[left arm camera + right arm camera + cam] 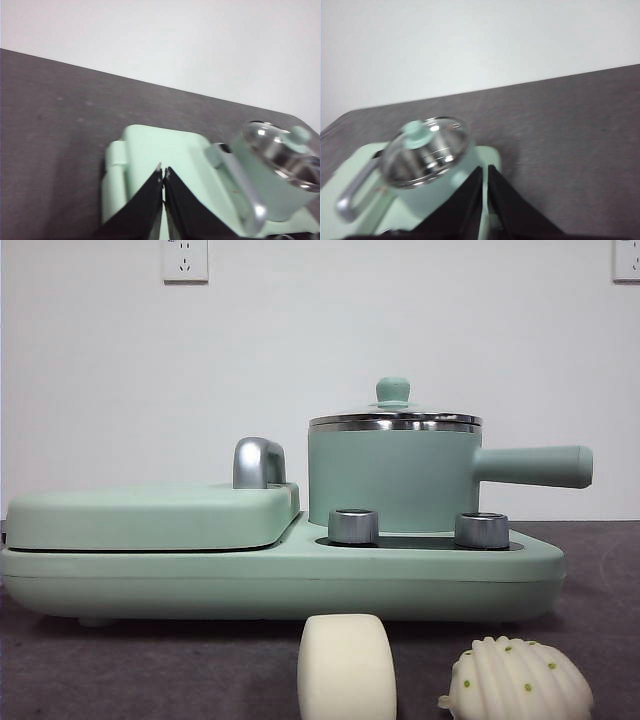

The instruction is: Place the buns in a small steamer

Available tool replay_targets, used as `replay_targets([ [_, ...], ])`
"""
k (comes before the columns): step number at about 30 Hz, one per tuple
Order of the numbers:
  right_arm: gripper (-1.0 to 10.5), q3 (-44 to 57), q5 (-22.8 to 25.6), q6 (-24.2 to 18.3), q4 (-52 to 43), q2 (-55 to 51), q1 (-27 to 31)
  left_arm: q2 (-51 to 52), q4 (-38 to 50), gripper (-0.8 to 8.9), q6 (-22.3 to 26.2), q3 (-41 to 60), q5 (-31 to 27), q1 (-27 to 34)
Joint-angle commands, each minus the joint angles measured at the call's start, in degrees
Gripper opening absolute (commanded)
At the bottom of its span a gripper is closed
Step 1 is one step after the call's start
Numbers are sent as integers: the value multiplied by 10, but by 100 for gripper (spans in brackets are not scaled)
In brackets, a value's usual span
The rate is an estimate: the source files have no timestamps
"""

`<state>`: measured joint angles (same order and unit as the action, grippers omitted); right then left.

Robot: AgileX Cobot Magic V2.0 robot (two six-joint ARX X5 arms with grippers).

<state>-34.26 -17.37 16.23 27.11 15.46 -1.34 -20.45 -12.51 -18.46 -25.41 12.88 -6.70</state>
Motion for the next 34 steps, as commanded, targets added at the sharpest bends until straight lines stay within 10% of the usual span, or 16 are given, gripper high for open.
replay_targets([
  [1, 14, -54, -40, -28, 35, 38, -1, -43, -18, 10, 17, -59, 32, -8],
  [12, 14, -164, -200, -77, 113, 153, -1, -165, -76, 10, 45, -202, 156, -40],
  [21, 14, -165, -198, -78, 107, 170, -1, -196, -76, 13, 45, -210, 159, -50],
  [31, 25, -165, -199, -79, 107, 170, -1, -206, -76, 448, 45, -210, 159, -50],
  [34, 247, -165, -198, -79, 107, 170, -1, -209, -75, 493, 44, -210, 159, -50],
])
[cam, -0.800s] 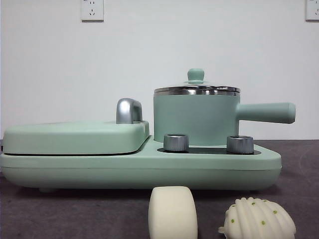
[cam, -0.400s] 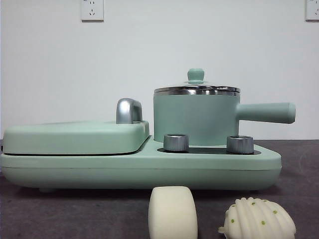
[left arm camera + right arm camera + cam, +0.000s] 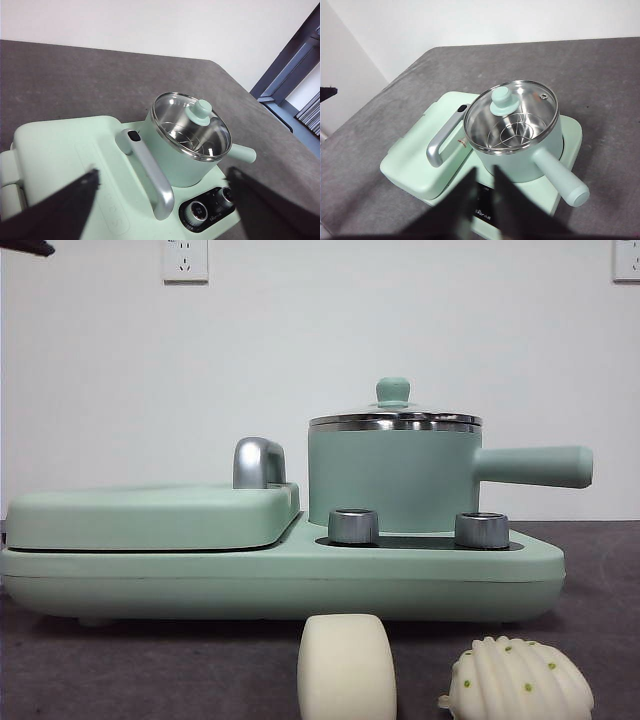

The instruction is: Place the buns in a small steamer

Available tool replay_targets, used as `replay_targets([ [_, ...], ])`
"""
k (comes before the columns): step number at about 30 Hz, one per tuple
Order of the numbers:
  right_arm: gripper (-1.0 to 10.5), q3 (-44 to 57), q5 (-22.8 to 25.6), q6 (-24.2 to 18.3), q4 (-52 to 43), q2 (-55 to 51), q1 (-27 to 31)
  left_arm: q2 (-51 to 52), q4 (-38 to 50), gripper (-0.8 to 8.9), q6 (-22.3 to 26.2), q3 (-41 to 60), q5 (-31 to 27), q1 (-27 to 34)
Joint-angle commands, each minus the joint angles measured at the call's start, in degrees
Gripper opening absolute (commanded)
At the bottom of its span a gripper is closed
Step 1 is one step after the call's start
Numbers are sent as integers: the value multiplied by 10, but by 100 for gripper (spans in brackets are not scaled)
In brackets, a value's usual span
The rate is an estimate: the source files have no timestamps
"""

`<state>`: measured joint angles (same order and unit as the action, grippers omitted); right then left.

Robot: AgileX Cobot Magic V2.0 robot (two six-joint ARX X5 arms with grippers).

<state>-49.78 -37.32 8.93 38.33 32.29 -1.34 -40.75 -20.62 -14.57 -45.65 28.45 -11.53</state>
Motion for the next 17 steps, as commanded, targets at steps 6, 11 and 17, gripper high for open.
replay_targets([
  [6, 505, -10, 12, -6, -5, 2, -1, -9, 9, 505, -10, -8, 3, -2],
  [11, 505, -10, 12, -5, -6, 2, -1, -35, 8, 505, -14, -10, 3, -2],
  [17, 505, -10, 11, -4, -6, 2, -1, -104, -21, 504, -7, -49, 4, -6],
])
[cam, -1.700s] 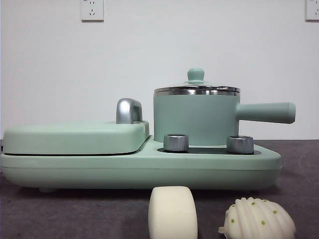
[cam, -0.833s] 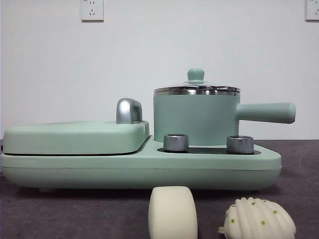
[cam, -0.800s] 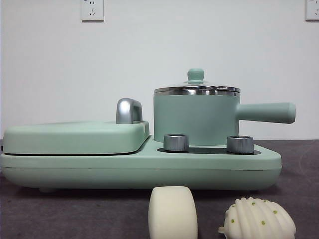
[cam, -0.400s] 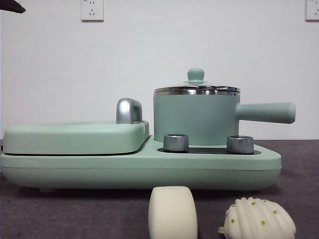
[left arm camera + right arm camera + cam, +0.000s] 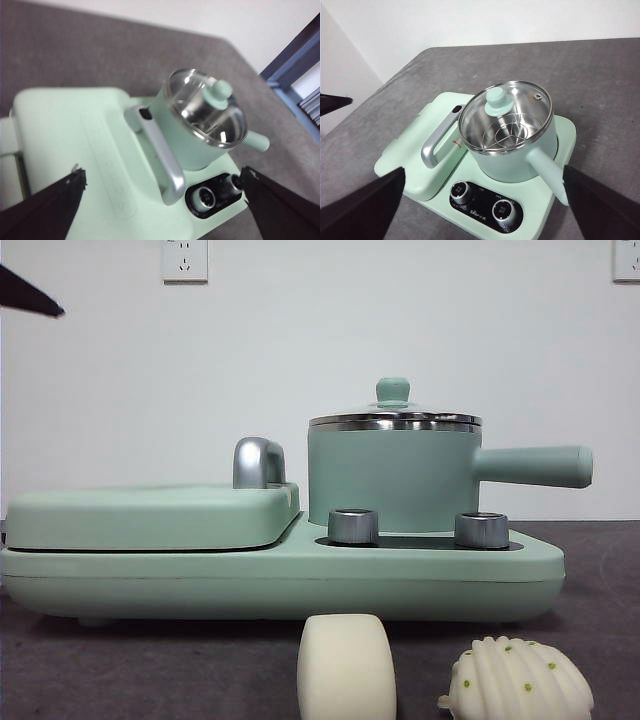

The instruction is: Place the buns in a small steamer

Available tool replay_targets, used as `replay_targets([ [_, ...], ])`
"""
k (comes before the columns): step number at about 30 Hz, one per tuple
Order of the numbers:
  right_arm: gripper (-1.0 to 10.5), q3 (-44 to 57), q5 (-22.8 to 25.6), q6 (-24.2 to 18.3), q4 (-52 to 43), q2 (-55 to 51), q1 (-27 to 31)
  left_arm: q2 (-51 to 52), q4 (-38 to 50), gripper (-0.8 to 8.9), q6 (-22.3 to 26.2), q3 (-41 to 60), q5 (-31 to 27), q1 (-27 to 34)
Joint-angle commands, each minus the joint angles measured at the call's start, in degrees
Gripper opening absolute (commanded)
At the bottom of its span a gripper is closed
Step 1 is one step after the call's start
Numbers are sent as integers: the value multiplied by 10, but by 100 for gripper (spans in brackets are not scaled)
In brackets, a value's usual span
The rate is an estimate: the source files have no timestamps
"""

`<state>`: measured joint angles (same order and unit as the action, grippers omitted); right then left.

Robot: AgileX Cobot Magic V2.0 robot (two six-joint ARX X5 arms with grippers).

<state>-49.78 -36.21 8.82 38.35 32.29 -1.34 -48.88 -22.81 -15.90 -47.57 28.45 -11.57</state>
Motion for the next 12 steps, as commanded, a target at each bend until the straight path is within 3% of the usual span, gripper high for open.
replay_targets([
  [1, 505, -10, 0, -3, -6, 2, -1, -39, -3, 504, 8, -41, 3, -8],
  [6, 505, -10, 0, -3, -6, 2, -1, -128, -38, 504, 14, -118, 3, -20],
  [12, 505, -10, 1, -3, -6, 2, -1, -254, -110, 499, 60, -255, -4, -50],
])
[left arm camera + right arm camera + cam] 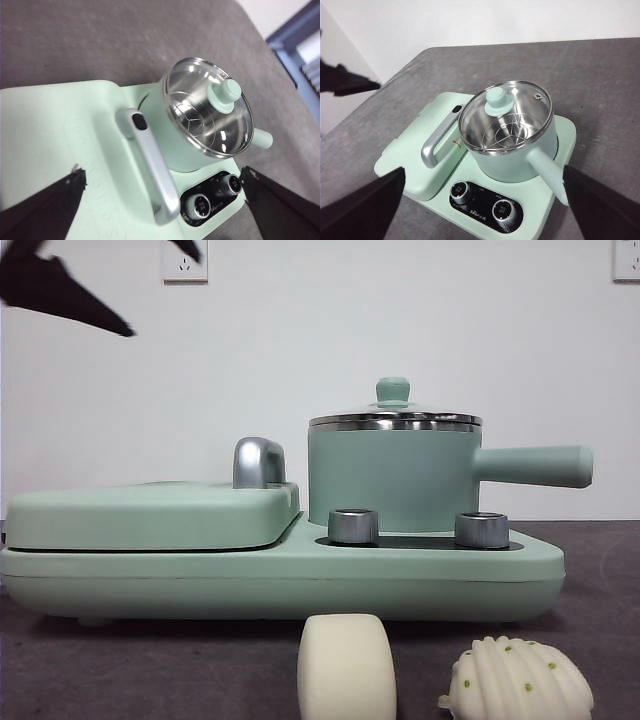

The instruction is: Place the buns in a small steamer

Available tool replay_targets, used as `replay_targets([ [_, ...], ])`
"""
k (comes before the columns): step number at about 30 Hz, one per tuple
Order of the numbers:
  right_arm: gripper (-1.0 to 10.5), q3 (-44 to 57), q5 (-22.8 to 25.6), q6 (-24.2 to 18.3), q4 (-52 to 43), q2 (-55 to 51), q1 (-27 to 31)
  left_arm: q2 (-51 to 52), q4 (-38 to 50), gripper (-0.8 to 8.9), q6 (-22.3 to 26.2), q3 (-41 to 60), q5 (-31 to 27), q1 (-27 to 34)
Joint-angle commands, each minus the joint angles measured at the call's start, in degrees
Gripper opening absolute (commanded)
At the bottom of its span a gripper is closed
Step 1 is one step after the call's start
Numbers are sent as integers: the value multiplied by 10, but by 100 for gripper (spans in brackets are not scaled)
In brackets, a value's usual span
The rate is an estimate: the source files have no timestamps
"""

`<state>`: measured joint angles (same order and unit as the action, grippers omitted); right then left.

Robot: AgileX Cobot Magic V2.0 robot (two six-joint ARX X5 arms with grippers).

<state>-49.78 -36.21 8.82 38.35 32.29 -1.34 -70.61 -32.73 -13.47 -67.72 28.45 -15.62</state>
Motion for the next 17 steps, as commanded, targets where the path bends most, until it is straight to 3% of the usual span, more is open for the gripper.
replay_targets([
  [1, 505, -10, 1, -3, -6, 2, -1, -60, -23, 499, 44, -81, -6, -17],
  [5, 505, -10, 1, -3, -6, 2, -1, -141, -58, 498, 71, -177, -8, -46],
  [17, 505, -10, 1, -3, -6, 2, -1, -320, -111, 497, 137, -374, -100, -150],
])
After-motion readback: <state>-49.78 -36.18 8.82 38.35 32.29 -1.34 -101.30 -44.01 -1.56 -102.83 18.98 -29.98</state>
